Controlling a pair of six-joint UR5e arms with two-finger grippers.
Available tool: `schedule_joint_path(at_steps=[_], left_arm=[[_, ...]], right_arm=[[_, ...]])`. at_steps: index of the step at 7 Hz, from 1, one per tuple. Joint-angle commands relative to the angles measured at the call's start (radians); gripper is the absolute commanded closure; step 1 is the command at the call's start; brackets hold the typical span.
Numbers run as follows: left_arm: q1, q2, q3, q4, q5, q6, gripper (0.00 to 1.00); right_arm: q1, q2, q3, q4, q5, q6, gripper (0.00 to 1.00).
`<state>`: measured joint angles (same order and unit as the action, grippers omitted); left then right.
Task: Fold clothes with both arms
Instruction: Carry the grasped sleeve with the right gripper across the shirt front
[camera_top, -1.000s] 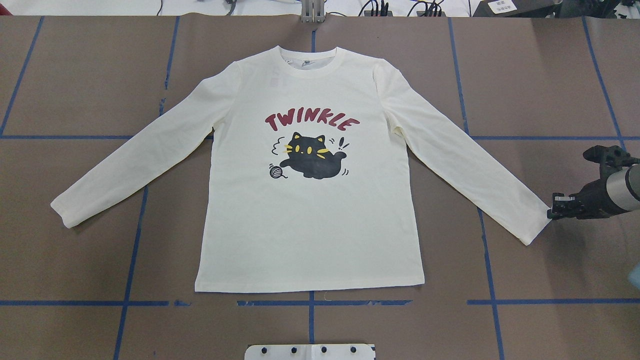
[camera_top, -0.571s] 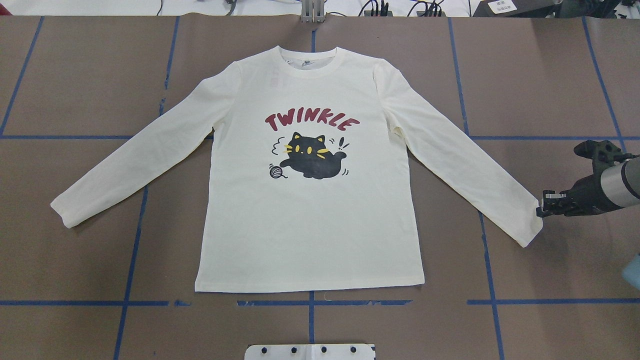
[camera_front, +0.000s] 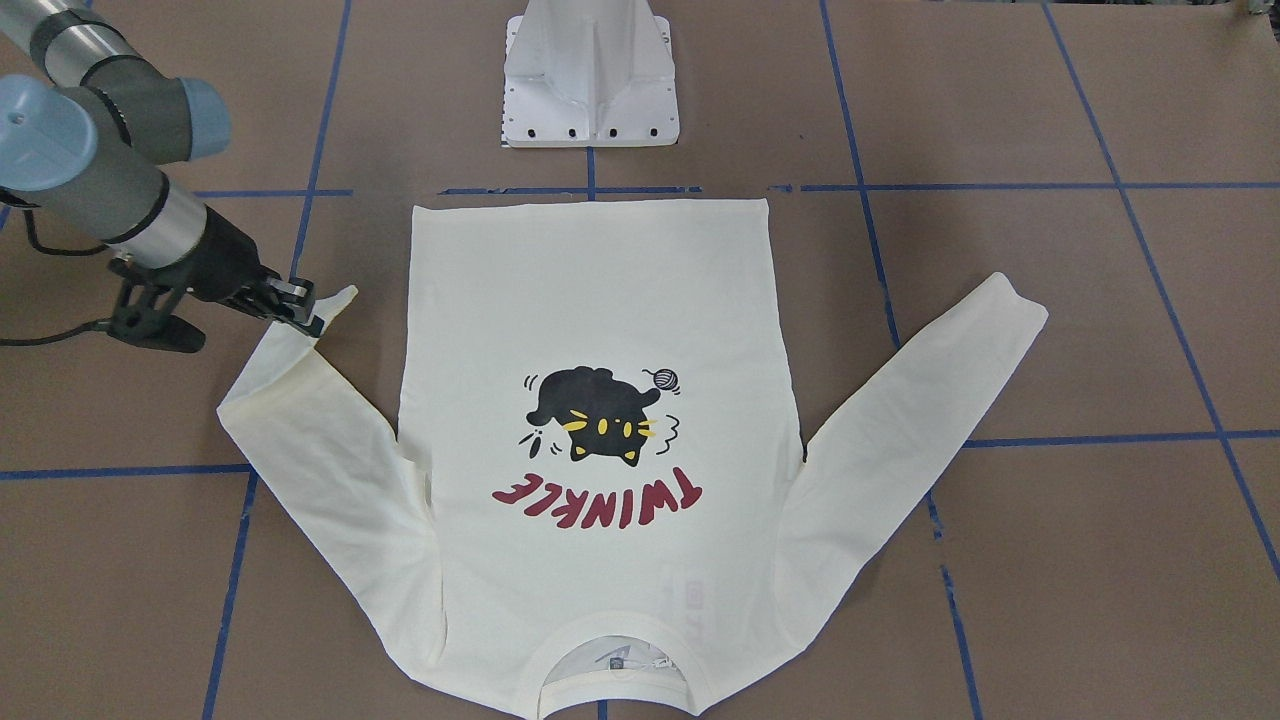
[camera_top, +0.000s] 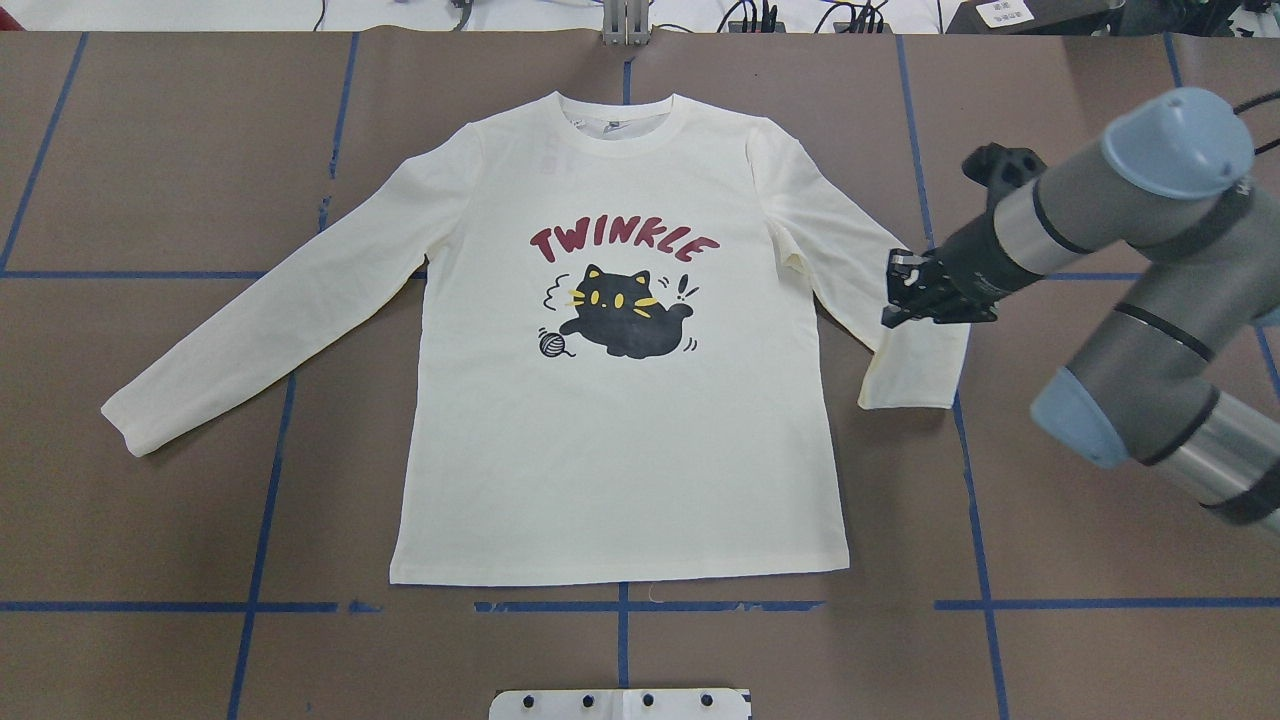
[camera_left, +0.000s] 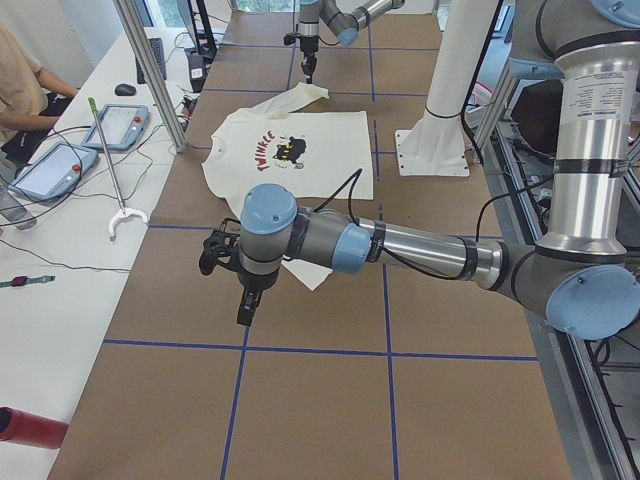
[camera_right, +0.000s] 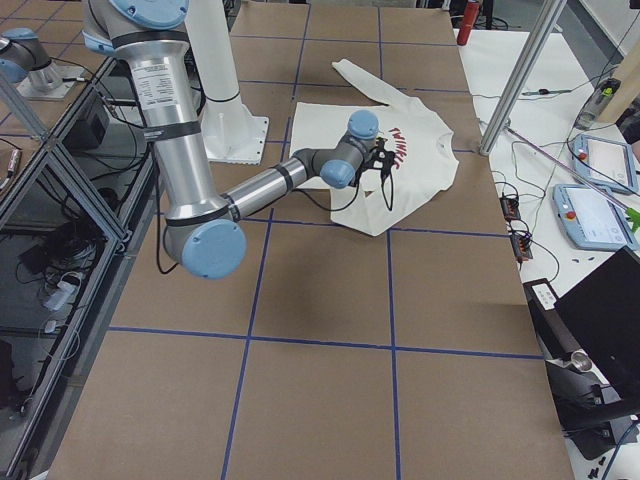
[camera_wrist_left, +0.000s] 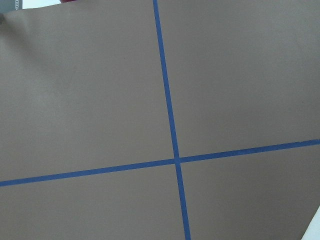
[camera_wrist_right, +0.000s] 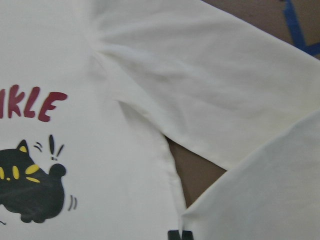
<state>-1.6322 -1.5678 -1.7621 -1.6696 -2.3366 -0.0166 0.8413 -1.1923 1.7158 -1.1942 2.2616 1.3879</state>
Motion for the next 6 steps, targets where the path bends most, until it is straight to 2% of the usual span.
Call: schedule_joint_path(at_steps=[1,2,3,4,6], left_arm=[[0.0,0.0,-0.005,0.001,-0.033,0.0,0.0],[0.0,0.002,-0.01,0.001,-0.033,0.0,0.0],[0.0,0.0,-0.022,0.007,-0.035,-0.002,0.0],[0.002,0.0,-0.025,0.004,-0.033,-0.003,0.0],[0.002,0.002,-0.025,0.004,-0.035,-0.002,0.0]], right_arm=[[-0.056,0.337,-0.202,-0.11,-0.061,0.058,1.0],[-0.121,0.525,-0.36,-0.099,-0.182,0.144,1.0],[-0.205,0.68,-0.54,-0.047,-0.28,0.154,1.0],[-0.25,0.748,-0.632,0.035,-0.334,0.161,1.0],[-0.364,0.795,-0.657,0.05,-0.487,0.16,1.0]])
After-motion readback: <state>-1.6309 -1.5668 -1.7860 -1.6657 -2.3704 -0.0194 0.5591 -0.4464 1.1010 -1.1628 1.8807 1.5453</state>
